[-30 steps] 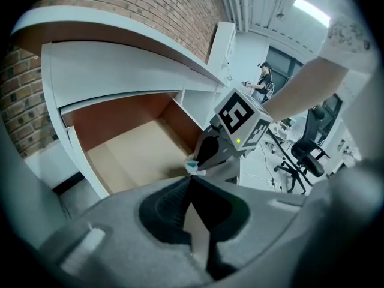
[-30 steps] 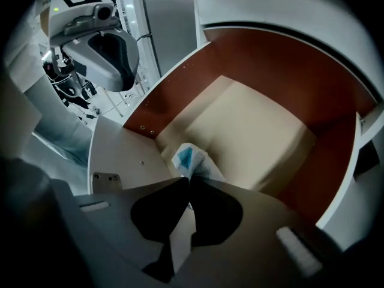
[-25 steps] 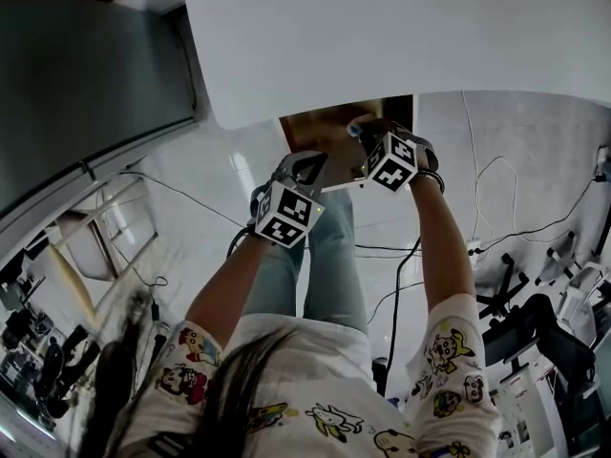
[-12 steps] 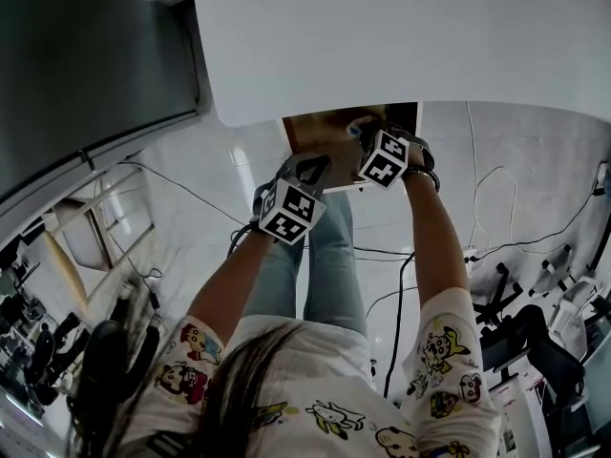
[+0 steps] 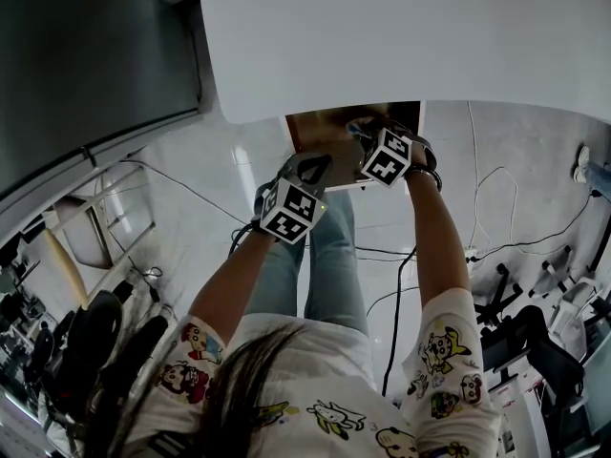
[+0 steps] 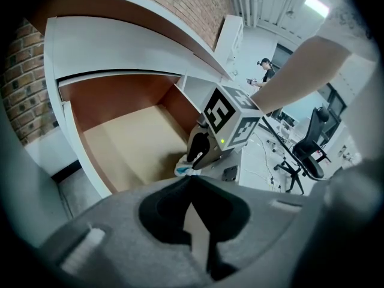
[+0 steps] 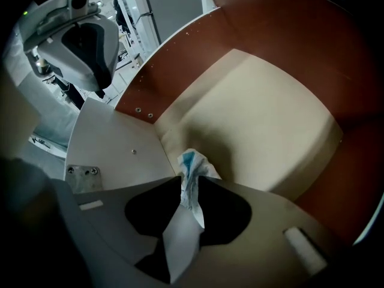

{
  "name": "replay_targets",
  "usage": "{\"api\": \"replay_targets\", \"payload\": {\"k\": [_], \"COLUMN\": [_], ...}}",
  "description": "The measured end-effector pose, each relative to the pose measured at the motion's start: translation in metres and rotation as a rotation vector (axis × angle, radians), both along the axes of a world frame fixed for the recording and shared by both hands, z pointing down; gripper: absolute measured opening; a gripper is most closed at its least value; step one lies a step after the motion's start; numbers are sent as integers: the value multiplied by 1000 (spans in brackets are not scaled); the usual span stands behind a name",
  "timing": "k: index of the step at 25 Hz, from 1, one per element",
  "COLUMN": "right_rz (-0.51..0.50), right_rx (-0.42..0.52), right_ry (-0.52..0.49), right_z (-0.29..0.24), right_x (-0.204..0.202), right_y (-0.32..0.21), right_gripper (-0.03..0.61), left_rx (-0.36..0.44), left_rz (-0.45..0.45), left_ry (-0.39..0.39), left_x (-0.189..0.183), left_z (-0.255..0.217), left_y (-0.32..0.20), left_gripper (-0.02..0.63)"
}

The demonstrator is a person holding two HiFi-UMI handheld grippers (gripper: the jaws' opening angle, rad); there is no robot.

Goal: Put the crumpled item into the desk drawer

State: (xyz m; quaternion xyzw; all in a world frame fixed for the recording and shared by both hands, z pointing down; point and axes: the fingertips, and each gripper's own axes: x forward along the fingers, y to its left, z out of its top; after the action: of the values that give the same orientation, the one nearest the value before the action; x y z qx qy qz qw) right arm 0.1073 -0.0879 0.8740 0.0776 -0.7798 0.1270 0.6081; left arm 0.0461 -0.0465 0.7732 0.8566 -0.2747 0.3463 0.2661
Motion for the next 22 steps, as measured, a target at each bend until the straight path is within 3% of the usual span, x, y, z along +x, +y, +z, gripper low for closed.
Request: {"api": "replay_targets", "payload": {"k": [10, 22], "right_rz": [79, 218], "right_rx": [43, 106], "right_ry": [-26, -78], "right_z": [-33, -104], "right_x": [10, 20], "right_y": [-10, -19], "right_gripper": [106, 106], "left_rx": [34, 91], "left_rz": [-3, -12], "left_ry": [2, 24], "left_x": [-6, -4], "left_z": [-22, -79], "left_y": [-13, -28], "left_gripper": [-2, -2]}}
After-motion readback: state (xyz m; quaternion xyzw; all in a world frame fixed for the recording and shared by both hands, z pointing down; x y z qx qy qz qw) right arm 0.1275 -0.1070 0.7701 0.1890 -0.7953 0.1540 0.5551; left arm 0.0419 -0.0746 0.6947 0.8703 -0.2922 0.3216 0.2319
